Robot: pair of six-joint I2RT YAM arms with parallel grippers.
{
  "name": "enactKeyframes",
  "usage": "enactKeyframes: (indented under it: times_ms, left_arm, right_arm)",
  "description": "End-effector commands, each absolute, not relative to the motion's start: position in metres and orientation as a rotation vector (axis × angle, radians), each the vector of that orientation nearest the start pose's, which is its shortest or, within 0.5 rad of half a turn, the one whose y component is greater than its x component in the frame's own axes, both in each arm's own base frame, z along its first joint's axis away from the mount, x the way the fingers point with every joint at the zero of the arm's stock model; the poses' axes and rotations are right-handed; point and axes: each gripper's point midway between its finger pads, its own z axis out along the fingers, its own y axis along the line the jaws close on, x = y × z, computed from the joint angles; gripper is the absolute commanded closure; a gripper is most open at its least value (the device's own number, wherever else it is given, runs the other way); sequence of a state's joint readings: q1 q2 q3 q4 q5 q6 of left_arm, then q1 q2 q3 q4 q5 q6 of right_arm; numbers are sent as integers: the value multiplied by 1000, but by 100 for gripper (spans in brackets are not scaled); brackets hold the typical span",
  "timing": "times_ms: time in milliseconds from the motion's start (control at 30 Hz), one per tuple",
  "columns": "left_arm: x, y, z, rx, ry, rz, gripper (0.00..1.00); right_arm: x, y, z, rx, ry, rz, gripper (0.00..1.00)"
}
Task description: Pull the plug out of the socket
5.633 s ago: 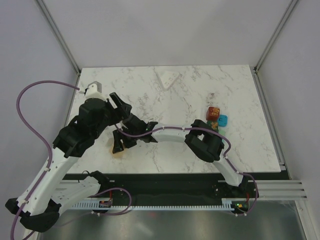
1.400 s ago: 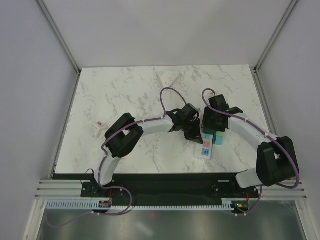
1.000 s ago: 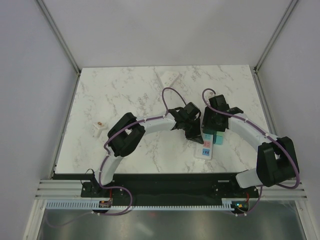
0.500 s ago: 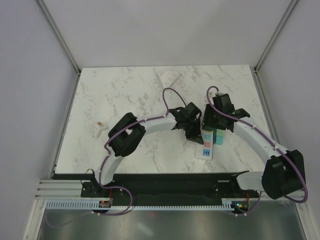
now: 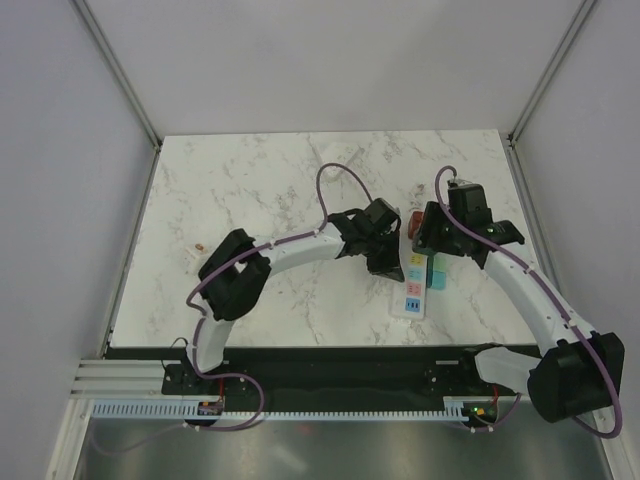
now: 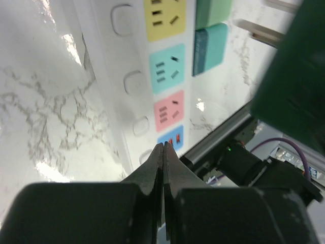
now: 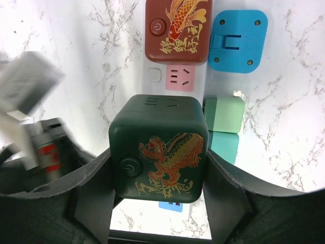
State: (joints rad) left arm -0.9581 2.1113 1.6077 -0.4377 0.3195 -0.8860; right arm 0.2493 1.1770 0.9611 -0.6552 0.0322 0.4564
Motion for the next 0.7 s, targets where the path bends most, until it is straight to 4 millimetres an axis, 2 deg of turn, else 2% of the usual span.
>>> enactKeyframes:
  times_ms: [0, 67, 100, 133, 200, 233, 267, 300, 333, 433, 500, 533, 633, 667]
  left_arm:
    - [239, -454, 150, 290, 2618, -1061, 98]
    - [241, -439, 156, 271, 2595, -1033, 98]
    - [244, -430, 174, 262, 2540, -1024, 98]
    - [245, -423, 183, 251, 2513, -1016, 98]
    - [250, -400, 180, 211, 2500, -952, 98]
    - [249, -388, 200, 196, 2450, -968, 98]
    - [253, -371, 192, 156, 2463, -934, 98]
    - [256, -360, 197, 126, 2445, -929, 98]
    - [259, -340, 202, 74, 2430, -923, 98]
    - [265, -315, 219, 23, 2374, -937, 98]
    - [267, -295, 238, -3, 2314, -928, 98]
    - [266, -283, 249, -19, 2286, -923, 98]
    - [265, -268, 265, -24, 2242, -891, 98]
    - [262, -263, 273, -27, 2221, -892, 98]
  right_arm:
    - [300, 100, 172, 214, 2400, 416, 100]
    - [301, 113, 177, 160, 2387, 537, 100]
    - [302, 119, 176, 131, 2392, 583, 100]
    - [305, 124, 179, 76, 2376, 614, 100]
    - [299, 147, 177, -48, 2381, 776, 100]
    - [302, 154, 179, -98, 2355, 818, 100]
    - [300, 160, 178, -115, 2351, 867, 100]
    - [297, 169, 177, -140, 2352, 946, 100]
    - [301, 177, 182, -151, 2318, 999, 100]
    - [300, 204, 184, -238, 2290, 1062, 100]
    - [293, 233, 181, -332, 2290, 1100, 100]
    - [289, 256, 179, -406, 2289, 1131, 100]
    - [287, 291, 177, -509, 2273, 1174, 100]
    - [280, 308, 163, -558, 2303, 1196, 100]
